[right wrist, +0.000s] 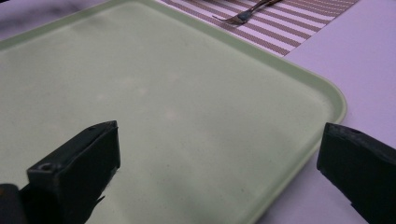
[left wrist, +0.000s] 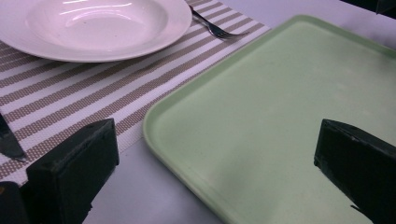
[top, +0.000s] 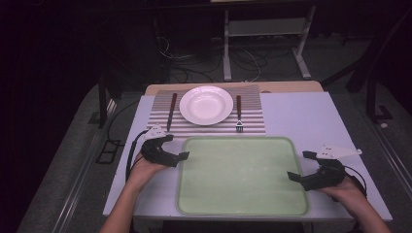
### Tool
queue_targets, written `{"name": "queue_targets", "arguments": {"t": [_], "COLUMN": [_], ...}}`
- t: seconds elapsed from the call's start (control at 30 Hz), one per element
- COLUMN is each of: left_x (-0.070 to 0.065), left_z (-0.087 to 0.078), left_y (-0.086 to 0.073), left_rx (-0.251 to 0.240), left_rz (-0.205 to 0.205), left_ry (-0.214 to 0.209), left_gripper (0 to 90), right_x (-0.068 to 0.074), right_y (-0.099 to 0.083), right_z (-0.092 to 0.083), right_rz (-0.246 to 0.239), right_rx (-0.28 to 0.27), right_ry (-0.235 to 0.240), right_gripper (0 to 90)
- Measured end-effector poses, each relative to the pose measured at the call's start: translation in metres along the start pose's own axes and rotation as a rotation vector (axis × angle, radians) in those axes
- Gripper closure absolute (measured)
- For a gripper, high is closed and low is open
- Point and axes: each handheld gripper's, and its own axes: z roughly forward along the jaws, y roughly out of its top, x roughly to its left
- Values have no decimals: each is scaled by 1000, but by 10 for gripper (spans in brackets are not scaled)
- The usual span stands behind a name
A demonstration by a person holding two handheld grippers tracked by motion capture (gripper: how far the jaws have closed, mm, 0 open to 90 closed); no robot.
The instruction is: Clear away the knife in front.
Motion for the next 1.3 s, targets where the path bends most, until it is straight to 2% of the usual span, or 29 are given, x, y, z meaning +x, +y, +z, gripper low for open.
{"name": "queue_targets", "arguments": {"t": [0.47,0.53,1.3], "left_x": [6,8,28], "left_z": [7,7,17], "left_y": [-1,-1,10], "left_rx": [6,2,7], "left_rz": [2,-8,-24], "left_ry": [18,19,91], "left_gripper": [0,0,0], "right_x": [0,0,-2], "right_y": [0,-1,-1], "right_z": [1,1,0], "right_rz": [4,4,12], "right_rx": [6,8,9], "right_ry": [-5,-5,-7], "right_gripper": [0,0,0]}}
